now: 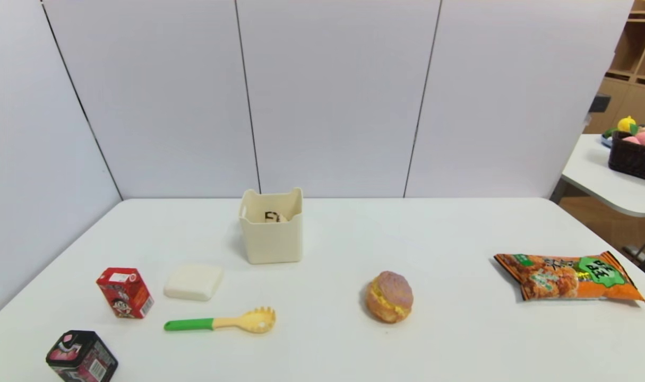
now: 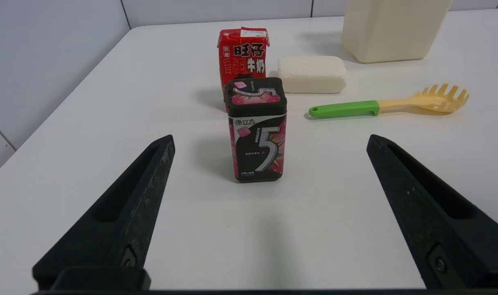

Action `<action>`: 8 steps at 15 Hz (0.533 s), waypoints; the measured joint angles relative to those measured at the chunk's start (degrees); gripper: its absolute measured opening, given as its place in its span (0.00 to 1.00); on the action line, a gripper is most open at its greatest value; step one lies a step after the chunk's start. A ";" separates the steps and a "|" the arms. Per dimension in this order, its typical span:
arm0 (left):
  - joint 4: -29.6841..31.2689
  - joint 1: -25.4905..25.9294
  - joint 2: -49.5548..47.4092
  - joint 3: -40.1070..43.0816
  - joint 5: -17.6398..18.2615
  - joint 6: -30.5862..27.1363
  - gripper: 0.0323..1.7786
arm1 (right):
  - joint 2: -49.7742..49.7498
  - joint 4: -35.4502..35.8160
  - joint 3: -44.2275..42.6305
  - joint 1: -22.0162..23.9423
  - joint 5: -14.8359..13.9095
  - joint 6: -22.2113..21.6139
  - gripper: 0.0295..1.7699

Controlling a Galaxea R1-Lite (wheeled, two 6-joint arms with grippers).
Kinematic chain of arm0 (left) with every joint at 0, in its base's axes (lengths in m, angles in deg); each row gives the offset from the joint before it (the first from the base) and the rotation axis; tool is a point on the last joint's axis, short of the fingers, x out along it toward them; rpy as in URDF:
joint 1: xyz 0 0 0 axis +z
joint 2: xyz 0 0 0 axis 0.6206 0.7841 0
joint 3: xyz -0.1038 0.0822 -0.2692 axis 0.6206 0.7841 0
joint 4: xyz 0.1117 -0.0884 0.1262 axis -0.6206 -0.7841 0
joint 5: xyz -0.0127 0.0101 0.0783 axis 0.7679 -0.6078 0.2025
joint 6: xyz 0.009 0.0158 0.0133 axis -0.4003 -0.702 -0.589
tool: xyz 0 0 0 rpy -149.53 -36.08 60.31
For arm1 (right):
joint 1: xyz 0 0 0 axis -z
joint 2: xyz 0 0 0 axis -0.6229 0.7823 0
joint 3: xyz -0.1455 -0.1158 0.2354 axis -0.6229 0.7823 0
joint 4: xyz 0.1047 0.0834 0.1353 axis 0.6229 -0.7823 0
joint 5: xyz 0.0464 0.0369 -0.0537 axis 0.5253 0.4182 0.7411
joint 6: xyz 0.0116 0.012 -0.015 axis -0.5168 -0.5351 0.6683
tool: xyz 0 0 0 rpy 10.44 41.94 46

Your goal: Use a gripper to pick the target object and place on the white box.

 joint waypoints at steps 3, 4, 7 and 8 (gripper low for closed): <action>0.00 0.00 0.00 -0.02 0.00 0.00 0.95 | -0.94 -0.44 0.40 0.00 0.09 -0.85 0.96; 0.02 0.00 0.00 0.00 0.00 -0.02 0.95 | -1.04 -0.33 0.57 0.00 0.11 -2.56 0.96; 0.00 0.00 0.00 -0.02 0.00 0.00 0.95 | -1.05 -0.24 0.77 0.00 0.06 -4.74 0.96; 0.02 0.00 0.00 -0.02 0.00 0.00 0.95 | -1.07 -0.09 0.82 0.00 0.04 -4.88 0.96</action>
